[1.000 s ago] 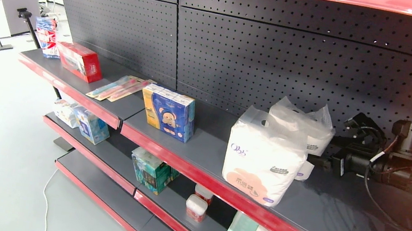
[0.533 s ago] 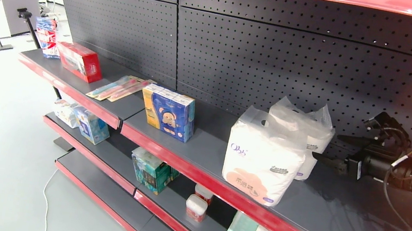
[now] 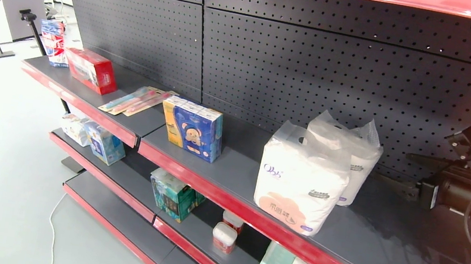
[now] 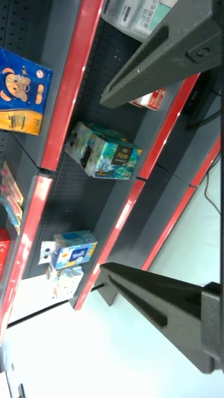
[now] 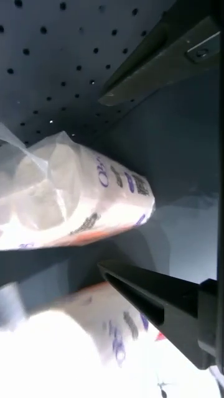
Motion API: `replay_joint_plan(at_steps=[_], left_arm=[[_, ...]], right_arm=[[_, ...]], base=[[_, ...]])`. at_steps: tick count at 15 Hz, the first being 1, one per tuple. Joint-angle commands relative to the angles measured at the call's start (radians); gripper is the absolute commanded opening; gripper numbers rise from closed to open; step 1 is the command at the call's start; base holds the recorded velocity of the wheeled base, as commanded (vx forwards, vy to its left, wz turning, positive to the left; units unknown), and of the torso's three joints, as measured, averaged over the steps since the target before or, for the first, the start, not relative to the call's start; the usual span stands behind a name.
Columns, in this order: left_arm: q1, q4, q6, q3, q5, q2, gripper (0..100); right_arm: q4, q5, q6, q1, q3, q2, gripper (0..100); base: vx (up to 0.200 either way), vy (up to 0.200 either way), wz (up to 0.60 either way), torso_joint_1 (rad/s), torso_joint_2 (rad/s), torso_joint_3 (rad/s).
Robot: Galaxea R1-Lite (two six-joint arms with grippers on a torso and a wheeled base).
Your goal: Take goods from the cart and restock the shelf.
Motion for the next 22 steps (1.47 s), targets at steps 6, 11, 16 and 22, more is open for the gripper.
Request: replay_joint_plan(at_steps=[6, 11, 16, 22], left_arm=[[0.002, 0.0, 0.0, 0.0, 0.0, 0.001, 100], [0.0, 0.0, 0.0, 0.0, 0.0, 0.001, 100], [0.0, 0.0, 0.0, 0.0, 0.0, 0.001, 100], [0.0, 0.0, 0.0, 0.0, 0.0, 0.001, 100]], right_arm=[[-0.001, -0.039, 0.082, 0.005, 0.153, -0.285, 100], [0.002, -0.071, 0.134, 0.028, 0.343, -0.569, 100], [0.016, -0.128, 0.243, 0.003, 0.42, -0.801, 100], [0.605, -0.651, 0.28, 0.041, 0.575, -1.512, 100]], base=[[0.0, 0.0, 0.0, 0.0, 0.0, 0.0], [0.0, 0.0, 0.0, 0.0, 0.0, 0.0], [0.0, 0.0, 0.0, 0.0, 0.0, 0.0], [0.0, 0.0, 0.0, 0.0, 0.0, 0.0]])
